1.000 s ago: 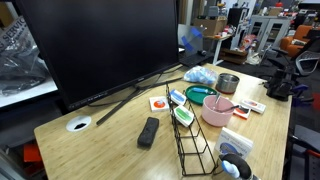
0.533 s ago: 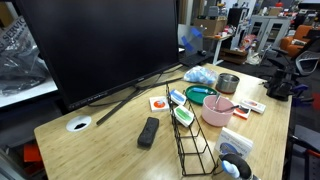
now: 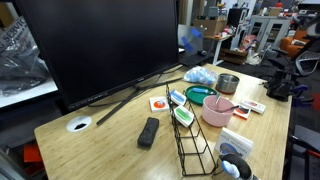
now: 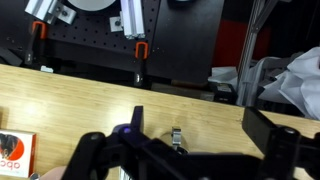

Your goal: Move the silver cup from the left to the right of the blue book

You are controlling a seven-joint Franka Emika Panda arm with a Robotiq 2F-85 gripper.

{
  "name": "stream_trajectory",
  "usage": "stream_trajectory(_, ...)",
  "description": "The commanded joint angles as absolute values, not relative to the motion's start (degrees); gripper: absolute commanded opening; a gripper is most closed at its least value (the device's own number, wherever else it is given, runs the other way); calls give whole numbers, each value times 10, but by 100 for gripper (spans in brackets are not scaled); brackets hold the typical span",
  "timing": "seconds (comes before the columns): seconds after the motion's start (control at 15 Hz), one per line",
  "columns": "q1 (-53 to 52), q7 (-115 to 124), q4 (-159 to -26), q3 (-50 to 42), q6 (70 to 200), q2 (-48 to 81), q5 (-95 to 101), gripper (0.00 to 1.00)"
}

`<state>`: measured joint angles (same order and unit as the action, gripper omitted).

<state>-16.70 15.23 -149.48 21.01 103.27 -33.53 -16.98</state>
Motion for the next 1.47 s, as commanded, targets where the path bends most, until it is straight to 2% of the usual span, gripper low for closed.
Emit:
stream_trajectory(0.0,-179,166,-1524,216,1107,-303,-202,100)
stream_trajectory(0.07,-181,162,-1516,210,1074,-315,-182,100)
stream_trajectory(0.53,-186,167,-1525,212,1109,-300,-190,100)
stream_trajectory(0.8,-189,196,-1556,229,1210,-279,-204,100)
stream_trajectory(1.2,-191,272,-1597,258,1387,-177,-187,100)
stream_trajectory(1.4,-198,300,-1597,261,1433,-140,-185,100)
